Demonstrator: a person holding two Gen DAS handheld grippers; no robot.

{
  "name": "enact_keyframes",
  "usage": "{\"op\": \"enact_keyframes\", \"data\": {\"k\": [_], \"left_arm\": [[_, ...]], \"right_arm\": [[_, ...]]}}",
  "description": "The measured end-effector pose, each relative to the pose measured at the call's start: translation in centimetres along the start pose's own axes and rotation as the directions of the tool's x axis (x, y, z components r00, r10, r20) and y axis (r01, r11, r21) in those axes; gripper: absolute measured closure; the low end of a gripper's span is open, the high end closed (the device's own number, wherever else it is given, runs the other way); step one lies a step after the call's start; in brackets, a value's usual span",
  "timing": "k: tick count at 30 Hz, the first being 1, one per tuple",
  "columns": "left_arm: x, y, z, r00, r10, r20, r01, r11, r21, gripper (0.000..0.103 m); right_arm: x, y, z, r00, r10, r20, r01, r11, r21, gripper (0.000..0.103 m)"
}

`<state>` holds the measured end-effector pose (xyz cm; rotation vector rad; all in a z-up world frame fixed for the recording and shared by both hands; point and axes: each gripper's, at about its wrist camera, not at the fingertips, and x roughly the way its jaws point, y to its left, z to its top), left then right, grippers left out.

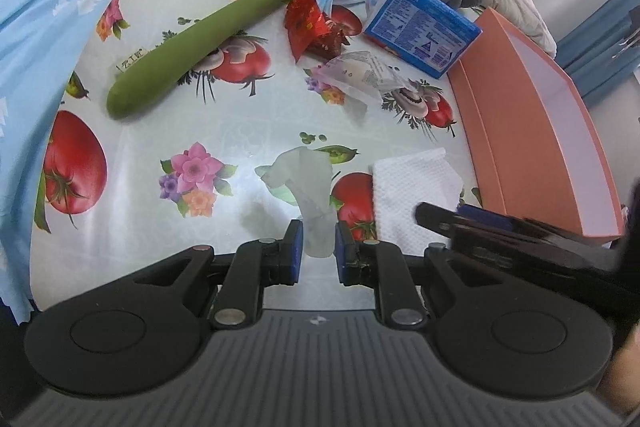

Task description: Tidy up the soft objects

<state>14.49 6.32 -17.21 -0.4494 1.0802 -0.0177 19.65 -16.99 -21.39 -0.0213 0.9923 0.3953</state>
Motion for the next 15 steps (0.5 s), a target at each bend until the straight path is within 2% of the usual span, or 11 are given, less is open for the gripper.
{"op": "enact_keyframes", "data": {"k": [5,7,8,10,11,15], "left_arm": [[-0.4,-0.3,0.1,1.0,0.003,0.006,-0.003,1.0,0.012,0.083],[-0.5,-0.3,0.1,1.0,0.003,0.008,-0.003,1.0,0.015,0.083],[-0.5,-0.4,0.1,1.0,0.003,0.009,-0.003,1.0,0.016,0.083],[-0.7,-0.4,0.1,1.0,0.004,0.013,-0.004,1.0,0.019,0.083],[-0.8,-0.5,0.1,1.0,0.003,0.015,-0.004,1.0,0.02,0.083],[-1.5,-0.8,0.1,1.0,0.0,0.029,-0.001,1.0,0.03,0.083]], "right_arm": [[3.0,0.1,-0.3,0.998,-0.058,-0.033,0.056,0.997,-0.048,0.046],[3.0,0.4,-0.5,0.998,-0.067,-0.015,0.065,0.994,-0.083,0.046],[3.1,0.6,-0.5,0.997,-0.072,-0.019,0.07,0.993,-0.096,0.05],[3.1,0.9,-0.5,0.997,-0.069,-0.033,0.065,0.991,-0.113,0.069],[3.0,0.9,-0.4,0.998,-0.056,-0.04,0.051,0.992,-0.118,0.088],[2.7,1.2,-0.1,0.998,-0.035,-0.056,0.029,0.993,-0.11,0.091]]}}
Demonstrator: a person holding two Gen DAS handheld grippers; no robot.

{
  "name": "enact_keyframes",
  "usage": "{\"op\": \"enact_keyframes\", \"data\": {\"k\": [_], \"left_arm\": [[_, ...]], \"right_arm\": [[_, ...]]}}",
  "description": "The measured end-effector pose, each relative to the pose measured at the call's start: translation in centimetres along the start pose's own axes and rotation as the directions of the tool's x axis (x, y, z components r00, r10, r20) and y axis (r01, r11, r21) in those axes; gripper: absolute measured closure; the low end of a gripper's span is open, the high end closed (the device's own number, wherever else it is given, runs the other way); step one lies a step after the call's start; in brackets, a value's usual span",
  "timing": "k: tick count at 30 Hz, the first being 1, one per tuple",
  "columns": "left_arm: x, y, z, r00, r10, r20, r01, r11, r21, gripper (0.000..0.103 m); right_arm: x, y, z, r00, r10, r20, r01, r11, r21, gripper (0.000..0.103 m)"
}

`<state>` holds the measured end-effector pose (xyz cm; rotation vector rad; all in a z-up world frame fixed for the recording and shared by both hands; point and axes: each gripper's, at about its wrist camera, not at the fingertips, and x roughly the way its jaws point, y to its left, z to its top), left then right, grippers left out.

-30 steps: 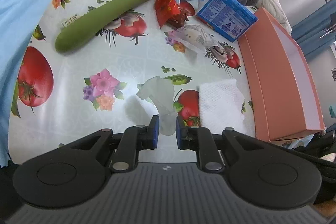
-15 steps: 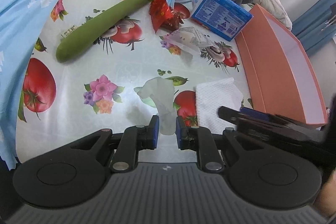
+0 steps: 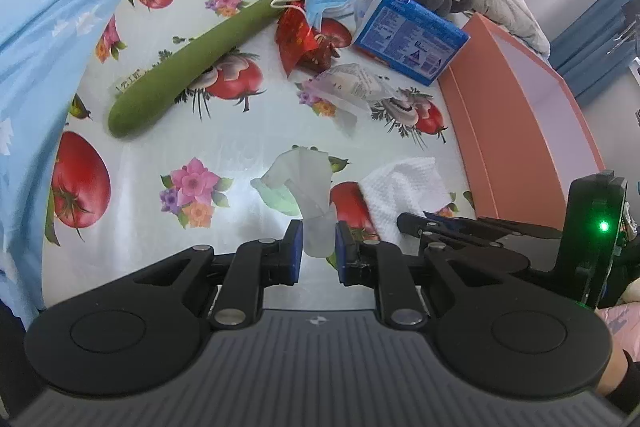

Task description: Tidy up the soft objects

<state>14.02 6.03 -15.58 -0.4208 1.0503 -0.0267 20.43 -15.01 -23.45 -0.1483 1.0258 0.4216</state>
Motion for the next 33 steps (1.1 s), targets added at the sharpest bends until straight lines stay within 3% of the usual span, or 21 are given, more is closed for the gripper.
{"op": "enact_keyframes", "data": {"k": [9,20,33], "left_arm": [[-3.4,-1.2,-0.2,0.998,-0.02,0.061,0.018,0.999,0.042,0.083],[-9.0,-3.8,-1.7,0.987,-0.089,0.13,0.071,0.988,0.141,0.083],[-13.1,-8.0,-3.4,0.965,-0.196,0.174,0.152,0.959,0.24,0.083]], "right_arm": [[-6.1,0.6,0.1,0.992,-0.012,0.125,0.009,1.0,0.028,0.092],[-17.0,0.6,-2.7,0.958,-0.025,0.286,-0.013,0.991,0.13,0.091],[-24.0,0.8,-5.4,0.923,-0.058,0.379,-0.011,0.984,0.177,0.091]]}}
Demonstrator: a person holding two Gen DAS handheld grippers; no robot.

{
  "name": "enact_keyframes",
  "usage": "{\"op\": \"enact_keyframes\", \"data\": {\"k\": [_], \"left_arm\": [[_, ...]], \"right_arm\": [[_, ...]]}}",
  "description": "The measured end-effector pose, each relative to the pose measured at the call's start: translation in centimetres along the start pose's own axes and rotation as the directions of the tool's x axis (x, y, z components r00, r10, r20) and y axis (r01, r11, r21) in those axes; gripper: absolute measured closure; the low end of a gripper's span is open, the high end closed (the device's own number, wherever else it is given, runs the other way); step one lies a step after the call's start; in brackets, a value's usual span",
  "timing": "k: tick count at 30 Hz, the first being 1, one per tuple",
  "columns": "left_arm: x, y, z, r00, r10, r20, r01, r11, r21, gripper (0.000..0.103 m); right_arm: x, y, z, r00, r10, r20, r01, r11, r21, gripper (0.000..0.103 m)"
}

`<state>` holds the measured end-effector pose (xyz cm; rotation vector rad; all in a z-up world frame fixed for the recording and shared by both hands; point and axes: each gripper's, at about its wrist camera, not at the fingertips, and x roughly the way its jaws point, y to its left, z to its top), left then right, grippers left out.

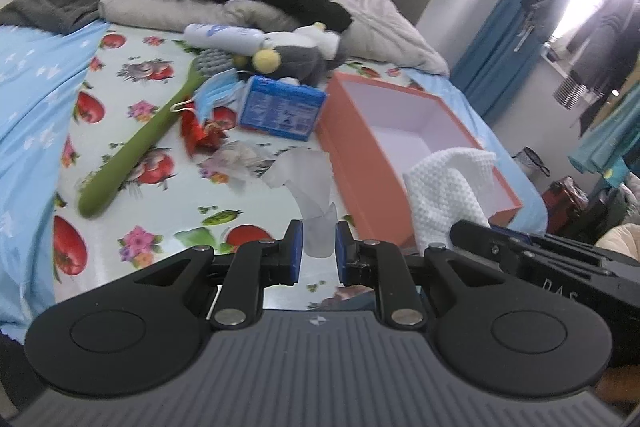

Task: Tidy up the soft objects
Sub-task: 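Carry the wipe and plastic film toward the orange box with both tools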

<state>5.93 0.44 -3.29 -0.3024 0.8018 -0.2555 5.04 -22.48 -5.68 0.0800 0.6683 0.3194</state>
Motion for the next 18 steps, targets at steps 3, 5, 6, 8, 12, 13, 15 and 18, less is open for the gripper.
{"op": "enact_keyframes", "data": {"k": [3,5,6,8,12,13,15,18], "left_arm": [[0.1,-1.3,0.0,0.999,-0.031,-0.006,0.032,0.999,0.019,0.083],[0.4,-2.2,0.0,0.999,-0.052,-0.015,0.053,0.998,0.036,0.083],[0.7,-2.7,0.1,0.998,-0.063,-0.021,0.064,0.997,0.045,0.083],[1.3,-3.6,0.3,0.996,-0.083,-0.033,0.085,0.995,0.059,0.083],[3.1,-5.4,1.2,0.992,-0.108,-0.059,0.113,0.989,0.091,0.083],[3.6,-5.9,1.4,0.991,-0.114,-0.066,0.12,0.988,0.098,0.083],[4.9,-6.9,2.0,0.989,-0.124,-0.082,0.133,0.985,0.108,0.083],[7.2,-8.3,2.9,0.984,-0.137,-0.114,0.151,0.981,0.121,0.083]], "right_arm": [[-1.2,-0.8,0.1,1.0,-0.021,0.019,0.02,1.0,0.021,0.091],[-1.9,-1.5,0.0,0.999,-0.037,0.023,0.036,0.999,0.04,0.091],[-2.3,-1.9,-0.2,0.999,-0.046,0.025,0.045,0.998,0.05,0.091],[-2.7,-2.7,-0.3,0.997,-0.068,0.027,0.066,0.996,0.066,0.091],[-3.1,-4.3,-0.1,0.994,-0.103,0.026,0.1,0.99,0.1,0.091],[-3.0,-4.8,0.0,0.993,-0.113,0.026,0.11,0.988,0.106,0.091],[-2.9,-5.7,0.3,0.992,-0.128,0.024,0.124,0.985,0.119,0.091],[-2.4,-7.2,0.8,0.989,-0.144,0.016,0.14,0.981,0.137,0.091]]}}
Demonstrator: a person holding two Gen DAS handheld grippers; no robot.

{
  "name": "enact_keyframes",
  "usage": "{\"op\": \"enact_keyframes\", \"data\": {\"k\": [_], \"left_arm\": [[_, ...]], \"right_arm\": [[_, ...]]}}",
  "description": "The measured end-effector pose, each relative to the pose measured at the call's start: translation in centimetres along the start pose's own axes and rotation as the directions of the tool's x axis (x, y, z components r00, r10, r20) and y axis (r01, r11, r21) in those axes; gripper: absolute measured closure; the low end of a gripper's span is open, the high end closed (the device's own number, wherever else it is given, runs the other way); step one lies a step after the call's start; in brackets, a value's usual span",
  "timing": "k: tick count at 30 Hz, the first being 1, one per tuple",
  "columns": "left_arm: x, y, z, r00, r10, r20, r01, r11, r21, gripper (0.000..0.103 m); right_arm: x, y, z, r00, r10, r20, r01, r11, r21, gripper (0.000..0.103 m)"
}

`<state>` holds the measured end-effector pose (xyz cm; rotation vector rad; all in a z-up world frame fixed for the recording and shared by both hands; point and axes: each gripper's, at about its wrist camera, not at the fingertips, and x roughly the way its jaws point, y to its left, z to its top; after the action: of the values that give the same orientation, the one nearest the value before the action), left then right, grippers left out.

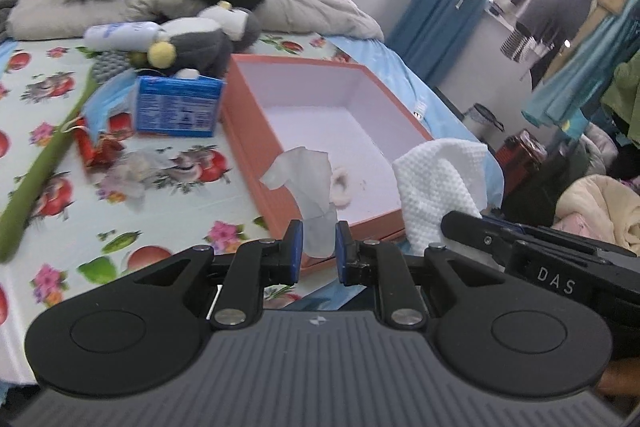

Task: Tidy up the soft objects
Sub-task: 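Carry the wipe and plastic film toward the orange box with both tools, then open both tools over the box to drop the wipe and film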

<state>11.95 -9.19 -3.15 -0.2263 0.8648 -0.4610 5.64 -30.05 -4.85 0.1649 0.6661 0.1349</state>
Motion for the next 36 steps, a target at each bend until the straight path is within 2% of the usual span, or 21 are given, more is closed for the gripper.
{"op": "enact_keyframes", "data": {"k": [7,13,21,23,24,25,27,28,31,36], "left_arm": [[7.5,-0.8,4.1,0.998,-0.022,-0.067,0.022,1.0,0.013,0.083],[15.6,-0.3,8.2,0.99,-0.025,-0.137,0.025,1.0,-0.002,0.083],[25.5,0.8,13.4,0.979,-0.005,-0.201,0.008,1.0,0.013,0.083],[27.6,0.9,14.0,0.977,0.008,-0.215,-0.004,1.0,0.021,0.082],[28.3,1.0,14.3,0.976,0.016,-0.217,-0.011,1.0,0.026,0.078],[28.9,0.9,14.4,0.974,0.026,-0.225,-0.02,0.999,0.031,0.072],[29.5,0.9,14.7,0.971,0.022,-0.237,-0.015,0.999,0.034,0.067],[29.6,1.0,14.9,0.97,0.021,-0.241,-0.013,0.999,0.034,0.067],[28.7,0.9,15.7,0.968,0.022,-0.248,-0.014,0.999,0.034,0.067],[24.0,0.4,16.7,0.976,0.034,-0.214,-0.022,0.998,0.059,0.067]], "right_arm": [[4.3,-3.5,3.0,0.999,-0.045,-0.022,0.046,0.998,0.042,0.091],[11.6,-6.7,6.0,0.993,-0.089,-0.08,0.094,0.994,0.06,0.091],[21.0,-10.5,8.6,0.98,-0.085,-0.178,0.101,0.992,0.081,0.09],[23.1,-11.2,8.9,0.973,-0.09,-0.213,0.108,0.991,0.076,0.089],[23.9,-11.5,9.0,0.968,-0.095,-0.231,0.113,0.991,0.069,0.087],[24.7,-11.7,9.0,0.965,-0.092,-0.247,0.112,0.991,0.07,0.084],[26.0,-12.4,9.1,0.953,-0.089,-0.289,0.118,0.989,0.084,0.064],[26.4,-12.6,9.2,0.95,-0.093,-0.3,0.124,0.988,0.087,0.062],[26.1,-12.5,9.7,0.949,-0.076,-0.306,0.116,0.987,0.114,0.063],[23.3,-11.1,10.9,0.959,-0.086,-0.269,0.117,0.988,0.101,0.063]]}}
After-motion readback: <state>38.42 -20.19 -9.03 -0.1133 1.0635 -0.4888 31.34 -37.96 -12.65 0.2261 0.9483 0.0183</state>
